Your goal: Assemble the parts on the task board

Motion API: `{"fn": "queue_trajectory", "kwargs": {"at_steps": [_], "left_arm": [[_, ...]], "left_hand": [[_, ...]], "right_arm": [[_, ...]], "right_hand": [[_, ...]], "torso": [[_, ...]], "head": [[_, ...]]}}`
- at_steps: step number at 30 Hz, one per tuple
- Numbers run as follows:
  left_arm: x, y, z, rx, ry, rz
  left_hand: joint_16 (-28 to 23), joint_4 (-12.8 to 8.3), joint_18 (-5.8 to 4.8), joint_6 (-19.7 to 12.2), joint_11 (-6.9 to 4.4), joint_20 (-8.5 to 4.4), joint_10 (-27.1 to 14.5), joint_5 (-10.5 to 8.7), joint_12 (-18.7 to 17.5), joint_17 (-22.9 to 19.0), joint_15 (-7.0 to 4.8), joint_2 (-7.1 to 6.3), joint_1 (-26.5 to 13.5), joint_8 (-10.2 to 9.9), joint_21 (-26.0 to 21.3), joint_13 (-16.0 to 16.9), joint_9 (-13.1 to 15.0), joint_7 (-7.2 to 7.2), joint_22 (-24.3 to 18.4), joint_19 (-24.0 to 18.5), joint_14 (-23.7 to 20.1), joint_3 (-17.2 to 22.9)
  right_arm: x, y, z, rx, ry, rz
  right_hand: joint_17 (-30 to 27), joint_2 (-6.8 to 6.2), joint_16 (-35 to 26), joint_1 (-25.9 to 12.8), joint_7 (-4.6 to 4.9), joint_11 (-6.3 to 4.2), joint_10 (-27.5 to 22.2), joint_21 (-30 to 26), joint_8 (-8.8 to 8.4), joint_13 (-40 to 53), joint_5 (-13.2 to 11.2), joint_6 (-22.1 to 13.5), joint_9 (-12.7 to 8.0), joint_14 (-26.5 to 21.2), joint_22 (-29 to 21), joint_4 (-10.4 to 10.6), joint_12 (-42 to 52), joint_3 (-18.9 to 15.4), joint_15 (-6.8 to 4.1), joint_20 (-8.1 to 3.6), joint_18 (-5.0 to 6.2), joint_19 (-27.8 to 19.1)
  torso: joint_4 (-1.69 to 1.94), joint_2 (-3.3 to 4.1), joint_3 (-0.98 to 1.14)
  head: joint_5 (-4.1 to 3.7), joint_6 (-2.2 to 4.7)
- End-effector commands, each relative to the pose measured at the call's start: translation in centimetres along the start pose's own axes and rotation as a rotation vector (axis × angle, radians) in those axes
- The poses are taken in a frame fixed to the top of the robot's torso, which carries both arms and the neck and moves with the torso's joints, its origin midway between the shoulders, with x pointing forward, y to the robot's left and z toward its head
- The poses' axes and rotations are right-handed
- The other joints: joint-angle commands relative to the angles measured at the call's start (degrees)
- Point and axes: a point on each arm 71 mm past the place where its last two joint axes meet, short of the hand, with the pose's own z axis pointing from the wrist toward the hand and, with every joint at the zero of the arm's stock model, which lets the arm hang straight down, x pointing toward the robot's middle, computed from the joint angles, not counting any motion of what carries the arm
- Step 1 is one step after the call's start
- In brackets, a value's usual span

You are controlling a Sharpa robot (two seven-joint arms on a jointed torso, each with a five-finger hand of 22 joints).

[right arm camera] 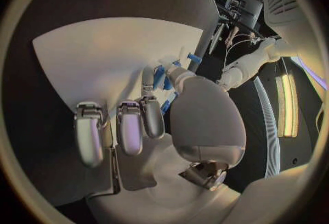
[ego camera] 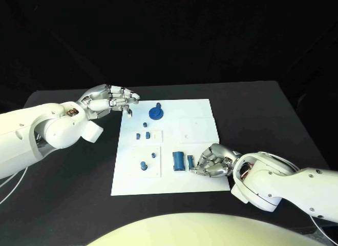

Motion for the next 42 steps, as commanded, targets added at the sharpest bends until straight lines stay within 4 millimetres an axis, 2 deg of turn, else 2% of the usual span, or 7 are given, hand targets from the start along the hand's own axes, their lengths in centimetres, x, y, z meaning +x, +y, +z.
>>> {"fn": "queue_trajectory", "kwargs": {"at_steps": [1,15,21,37,42], "left_arm": [[0.2,-0.1,0.1,0.005,0.014,-0.004],[0.2,0.0,0.1,0.001,0.017,-0.004],[0.3,0.0,0.1,0.001,0.018,-0.005],[0.3,0.0,0.1,-0.001,0.018,-0.005],[0.3,0.0,0.1,-0.001,0.019,-0.005]], "left_hand": [[0.19,-0.07,0.77,0.22,0.11,-0.15,0.39,0.28,-0.34,-0.08,-0.05,0.01,-0.05,-0.15,0.28,-0.09,-0.03,0.01,0.10,-0.21,-0.38,0.28],[0.13,-0.76,0.77,0.27,0.08,-0.26,0.51,0.27,-0.39,-0.19,-0.13,0.18,0.42,-0.13,0.66,-0.21,-0.02,0.02,0.47,-0.30,-0.41,1.07],[0.10,-0.93,0.77,0.27,0.09,-0.29,0.54,0.24,-0.40,-0.23,-0.14,0.20,0.50,-0.14,0.78,-0.24,-0.02,0.04,0.59,-0.34,-0.43,1.27],[0.07,-1.16,0.76,0.31,0.09,-0.32,0.59,0.23,-0.43,-0.28,-0.15,0.26,0.56,-0.13,0.97,-0.29,-0.02,0.05,0.77,-0.41,-0.44,1.57],[0.06,-1.21,0.76,0.31,0.10,-0.33,0.60,0.23,-0.44,-0.29,-0.15,0.28,0.57,-0.13,1.01,-0.30,-0.02,0.05,0.82,-0.43,-0.44,1.64]], "right_arm": [[0.1,0.1,0.0,-0.012,0.005,-0.015],[0.0,-0.3,0.6,0.018,0.003,-0.017],[0.1,-0.3,0.9,0.029,0.011,-0.029],[0.3,-0.3,1.4,0.037,0.018,-0.044],[0.3,-0.1,1.3,0.028,0.021,-0.043]], "right_hand": [[12.43,0.72,0.08,-0.28,0.30,0.07,3.12,0.27,-0.34,11.34,-0.20,0.04,-0.10,5.52,15.09,0.45,-0.22,-0.09,-0.08,-0.05,-0.82,6.10],[12.47,1.96,0.11,0.26,0.19,-0.02,3.15,0.27,-0.34,11.38,0.26,0.00,-0.29,5.53,15.09,0.38,-0.14,0.02,-0.06,-0.02,-0.82,6.10],[12.34,1.76,0.03,2.27,0.09,-0.11,3.11,0.27,-0.32,11.35,0.22,-0.14,-0.44,5.50,15.09,-0.63,-0.25,0.21,-0.14,-0.07,-0.82,6.10],[12.39,1.87,0.05,3.93,0.00,-0.18,3.13,0.27,-0.33,11.38,0.20,-0.19,-0.61,5.51,15.09,-1.50,-0.18,0.76,-0.19,-0.11,-0.82,6.10],[12.23,1.43,-0.04,3.95,0.10,-0.12,3.11,0.27,-0.35,11.36,0.07,-0.24,-0.67,5.47,15.09,-1.56,-0.25,0.58,-0.20,-0.13,-0.82,6.10]], "torso": [[0.04,0.02,-0.02],[0.03,0.01,0.02],[-0.07,0.02,0.00],[-0.01,0.02,0.00],[-0.01,-0.02,-0.04]], "head": [[-0.05,-0.05],[0.17,-0.19],[0.17,-0.20],[0.08,-0.31],[0.10,-0.28]]}}
